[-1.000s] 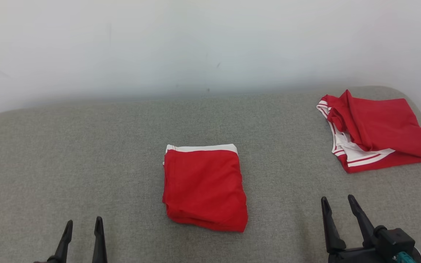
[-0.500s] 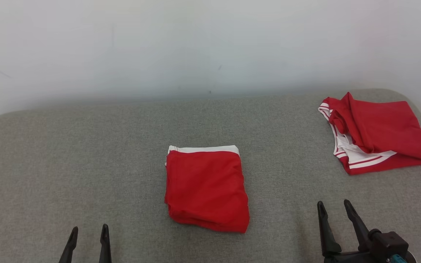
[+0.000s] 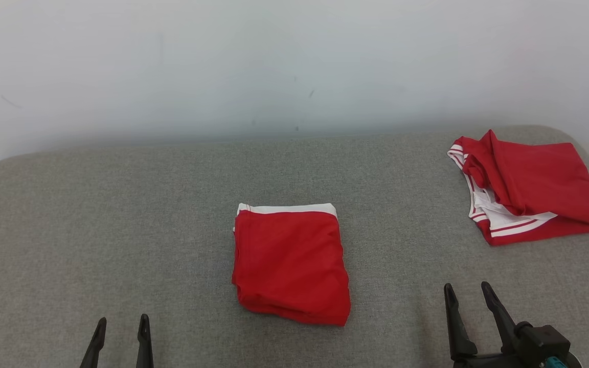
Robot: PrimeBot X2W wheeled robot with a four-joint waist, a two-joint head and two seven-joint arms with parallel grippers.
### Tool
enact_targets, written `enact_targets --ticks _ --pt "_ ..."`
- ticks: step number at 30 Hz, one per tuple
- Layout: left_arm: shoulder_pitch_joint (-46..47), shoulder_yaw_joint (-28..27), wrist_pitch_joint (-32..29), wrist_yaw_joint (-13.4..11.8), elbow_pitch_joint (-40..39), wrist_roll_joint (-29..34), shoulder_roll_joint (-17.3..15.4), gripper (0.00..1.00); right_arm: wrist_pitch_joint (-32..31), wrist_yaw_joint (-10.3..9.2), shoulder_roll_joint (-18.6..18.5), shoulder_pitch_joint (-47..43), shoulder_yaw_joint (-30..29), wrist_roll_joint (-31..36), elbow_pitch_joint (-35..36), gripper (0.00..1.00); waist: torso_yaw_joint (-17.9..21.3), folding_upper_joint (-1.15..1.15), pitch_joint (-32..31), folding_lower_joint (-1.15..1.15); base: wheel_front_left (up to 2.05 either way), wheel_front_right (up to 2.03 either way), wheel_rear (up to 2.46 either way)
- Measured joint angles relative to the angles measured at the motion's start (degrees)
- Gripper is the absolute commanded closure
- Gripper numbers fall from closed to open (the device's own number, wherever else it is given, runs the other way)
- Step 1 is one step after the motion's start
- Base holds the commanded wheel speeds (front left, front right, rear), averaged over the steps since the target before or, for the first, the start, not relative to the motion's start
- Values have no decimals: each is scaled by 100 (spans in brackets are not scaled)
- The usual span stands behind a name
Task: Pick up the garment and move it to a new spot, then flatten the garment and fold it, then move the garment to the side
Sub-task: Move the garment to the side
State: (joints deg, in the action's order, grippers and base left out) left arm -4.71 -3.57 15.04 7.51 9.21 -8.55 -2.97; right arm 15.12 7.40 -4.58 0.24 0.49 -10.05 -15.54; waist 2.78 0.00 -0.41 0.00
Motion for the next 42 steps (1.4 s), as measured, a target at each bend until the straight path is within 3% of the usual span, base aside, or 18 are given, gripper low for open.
enact_targets --ticks 11,19,35,42 --pt "2 62 0 -1 -15 -10 2 0 0 0 10 5 1 8 -85 0 -74 0 5 0 0 0 0" --pt "20 207 0 -21 1 -52 4 0 0 0 -146 566 520 3 -604 0 -282 0 17 0 0 0 0" --pt "393 664 0 -43 237 -200 7 0 -7 0 -65 2917 998 -363 -3855 0 -971 0 215 0 0 0 0" --pt "496 810 0 -40 352 -253 5 0 -54 0 -44 3305 1023 -754 -4882 0 -1250 0 275 0 0 0 0"
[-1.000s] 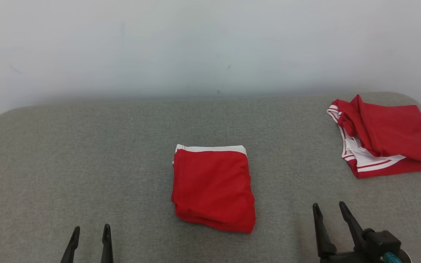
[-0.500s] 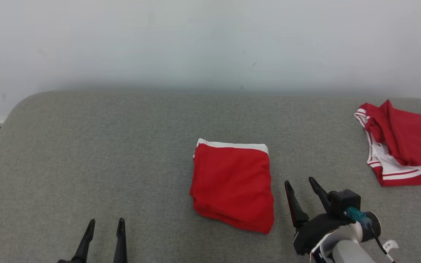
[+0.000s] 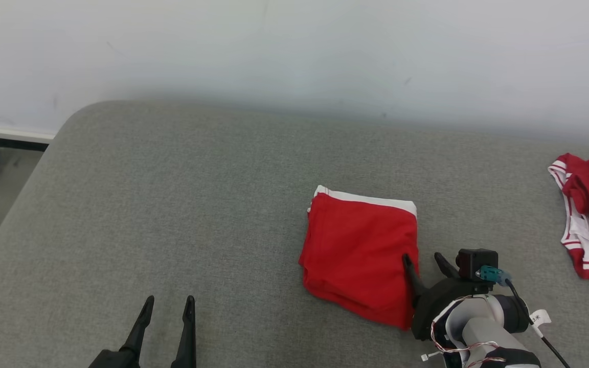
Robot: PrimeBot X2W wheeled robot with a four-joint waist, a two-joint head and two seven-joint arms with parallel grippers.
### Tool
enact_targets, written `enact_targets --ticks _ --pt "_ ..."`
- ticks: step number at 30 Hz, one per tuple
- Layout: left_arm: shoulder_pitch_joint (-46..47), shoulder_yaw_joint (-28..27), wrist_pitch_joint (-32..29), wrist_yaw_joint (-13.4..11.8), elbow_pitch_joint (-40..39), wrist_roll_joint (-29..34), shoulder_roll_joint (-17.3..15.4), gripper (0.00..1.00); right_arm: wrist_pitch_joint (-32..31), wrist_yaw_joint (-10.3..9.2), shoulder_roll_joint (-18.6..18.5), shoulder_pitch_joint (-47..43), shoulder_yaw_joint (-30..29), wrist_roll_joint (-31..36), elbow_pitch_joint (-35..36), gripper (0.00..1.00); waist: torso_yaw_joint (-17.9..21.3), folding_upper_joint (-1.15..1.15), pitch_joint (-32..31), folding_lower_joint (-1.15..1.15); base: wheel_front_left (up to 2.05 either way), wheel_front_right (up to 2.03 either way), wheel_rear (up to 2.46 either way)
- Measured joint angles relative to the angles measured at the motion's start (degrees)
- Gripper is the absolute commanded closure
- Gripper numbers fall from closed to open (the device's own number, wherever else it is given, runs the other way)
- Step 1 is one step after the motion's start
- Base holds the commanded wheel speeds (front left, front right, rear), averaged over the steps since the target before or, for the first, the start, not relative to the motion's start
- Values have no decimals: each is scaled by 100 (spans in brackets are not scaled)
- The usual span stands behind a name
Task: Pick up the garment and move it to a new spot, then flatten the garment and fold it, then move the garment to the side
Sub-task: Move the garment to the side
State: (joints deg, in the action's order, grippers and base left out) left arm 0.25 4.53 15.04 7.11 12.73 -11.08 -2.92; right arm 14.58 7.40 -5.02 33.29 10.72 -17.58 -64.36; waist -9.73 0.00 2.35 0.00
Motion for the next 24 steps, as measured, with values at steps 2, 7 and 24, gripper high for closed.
enact_targets --ticks 2,7,24 --pt "24 37 0 1 19 -1 0 0 -51 0 -4 98 21 -48 -238 0 -64 0 19 0 0 0 0" --pt "159 121 0 2 45 -13 0 0 -211 0 10 320 77 -277 -572 0 -201 0 103 0 0 0 0" --pt "330 69 0 30 60 -114 -1 0 -399 5 -219 567 932 -870 -389 100 -208 0 323 0 0 0 0"
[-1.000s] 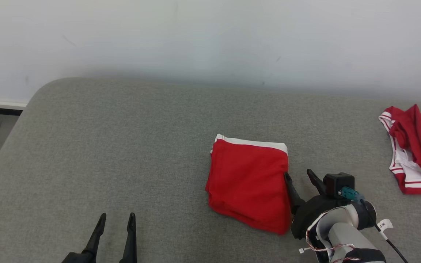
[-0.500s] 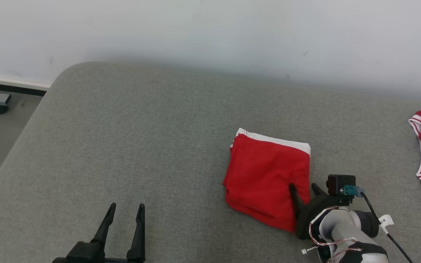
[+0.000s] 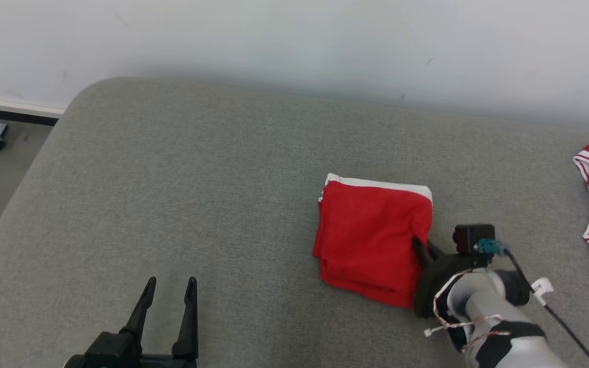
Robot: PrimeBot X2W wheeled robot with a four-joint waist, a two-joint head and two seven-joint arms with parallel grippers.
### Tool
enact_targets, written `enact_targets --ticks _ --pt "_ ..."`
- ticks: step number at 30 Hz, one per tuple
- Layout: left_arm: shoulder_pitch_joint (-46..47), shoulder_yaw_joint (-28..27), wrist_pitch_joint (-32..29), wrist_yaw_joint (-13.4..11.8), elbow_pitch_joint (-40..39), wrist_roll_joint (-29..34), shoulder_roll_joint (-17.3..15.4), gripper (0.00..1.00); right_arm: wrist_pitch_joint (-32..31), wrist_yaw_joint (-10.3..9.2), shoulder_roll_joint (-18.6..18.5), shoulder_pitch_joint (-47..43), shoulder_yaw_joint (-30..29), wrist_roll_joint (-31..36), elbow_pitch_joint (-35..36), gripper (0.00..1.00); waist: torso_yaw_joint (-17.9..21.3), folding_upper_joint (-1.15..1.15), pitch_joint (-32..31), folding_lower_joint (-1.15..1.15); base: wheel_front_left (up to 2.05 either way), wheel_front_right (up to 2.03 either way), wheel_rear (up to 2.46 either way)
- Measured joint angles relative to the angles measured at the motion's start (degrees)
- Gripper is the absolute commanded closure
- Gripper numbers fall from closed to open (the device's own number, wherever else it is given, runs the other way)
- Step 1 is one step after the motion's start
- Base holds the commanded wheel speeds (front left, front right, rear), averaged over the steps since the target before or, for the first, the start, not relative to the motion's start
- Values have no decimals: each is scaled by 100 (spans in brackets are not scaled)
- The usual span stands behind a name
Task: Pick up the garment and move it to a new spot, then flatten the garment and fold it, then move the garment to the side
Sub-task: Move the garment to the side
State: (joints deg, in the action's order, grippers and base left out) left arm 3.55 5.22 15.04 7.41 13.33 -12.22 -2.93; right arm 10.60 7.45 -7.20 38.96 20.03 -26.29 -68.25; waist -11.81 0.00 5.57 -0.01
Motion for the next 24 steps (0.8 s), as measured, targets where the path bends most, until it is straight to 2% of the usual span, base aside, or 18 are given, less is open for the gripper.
enact_targets --ticks 8,19,21,22,24 --pt "130 8 1 9 -152 -77 1 0 -324 0 -865 454 1047 -131 500 100 307 0 110 0 0 0 0" --pt "399 151 1 10 -345 -41 -10 0 -1024 0 -2341 1463 2438 -552 1293 100 723 0 509 0 0 0 0" --pt "416 174 0 10 -356 -40 -20 0 -1087 0 -2457 1541 2541 -598 1344 100 766 -1 554 0 0 0 0" --pt "485 205 0 10 -397 -33 -37 0 -1218 0 -2707 1712 2799 -633 1416 100 843 0 659 0 0 0 0" --pt "516 212 1 10 -428 -27 -56 0 -1243 0 -2819 1803 2911 -631 1480 100 880 0 713 0 0 0 0"
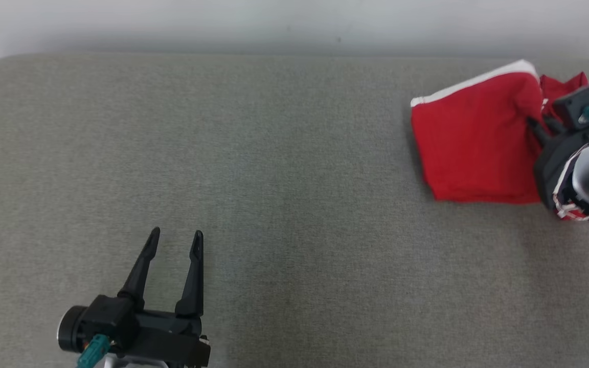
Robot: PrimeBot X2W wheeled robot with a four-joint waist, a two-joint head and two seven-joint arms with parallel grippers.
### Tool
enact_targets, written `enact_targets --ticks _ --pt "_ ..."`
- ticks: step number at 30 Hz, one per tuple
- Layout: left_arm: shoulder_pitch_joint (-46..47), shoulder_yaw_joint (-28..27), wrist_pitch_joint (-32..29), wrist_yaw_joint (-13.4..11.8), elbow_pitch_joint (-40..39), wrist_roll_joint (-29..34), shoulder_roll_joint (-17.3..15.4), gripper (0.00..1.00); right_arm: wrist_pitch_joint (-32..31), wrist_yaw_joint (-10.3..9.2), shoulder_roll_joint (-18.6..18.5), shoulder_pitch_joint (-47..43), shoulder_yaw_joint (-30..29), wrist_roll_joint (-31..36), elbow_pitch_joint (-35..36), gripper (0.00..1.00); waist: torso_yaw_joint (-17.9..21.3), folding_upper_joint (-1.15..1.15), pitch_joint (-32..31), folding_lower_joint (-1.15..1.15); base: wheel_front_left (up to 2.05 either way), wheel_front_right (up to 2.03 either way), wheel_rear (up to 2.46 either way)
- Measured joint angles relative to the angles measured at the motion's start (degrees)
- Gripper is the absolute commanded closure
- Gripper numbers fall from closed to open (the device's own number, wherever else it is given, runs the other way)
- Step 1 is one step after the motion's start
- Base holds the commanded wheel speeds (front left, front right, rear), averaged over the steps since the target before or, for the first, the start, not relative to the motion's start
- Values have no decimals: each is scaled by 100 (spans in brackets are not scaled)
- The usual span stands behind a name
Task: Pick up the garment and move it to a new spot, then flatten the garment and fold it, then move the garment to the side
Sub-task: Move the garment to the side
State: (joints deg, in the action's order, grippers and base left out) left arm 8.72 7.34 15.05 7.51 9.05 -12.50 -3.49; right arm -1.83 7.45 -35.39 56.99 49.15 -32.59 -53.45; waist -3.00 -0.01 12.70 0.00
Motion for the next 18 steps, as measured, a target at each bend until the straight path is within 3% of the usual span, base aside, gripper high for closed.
enact_targets --ticks 8,18 --pt "203 4 -1 0 -241 32 -166 0 -214 0 -837 733 616 -158 308 100 342 0 485 0 0 0 0" --pt "313 -7 -1 0 -387 58 -357 0 -357 0 -1463 1256 1126 -278 471 100 611 0 883 -1 0 0 0"
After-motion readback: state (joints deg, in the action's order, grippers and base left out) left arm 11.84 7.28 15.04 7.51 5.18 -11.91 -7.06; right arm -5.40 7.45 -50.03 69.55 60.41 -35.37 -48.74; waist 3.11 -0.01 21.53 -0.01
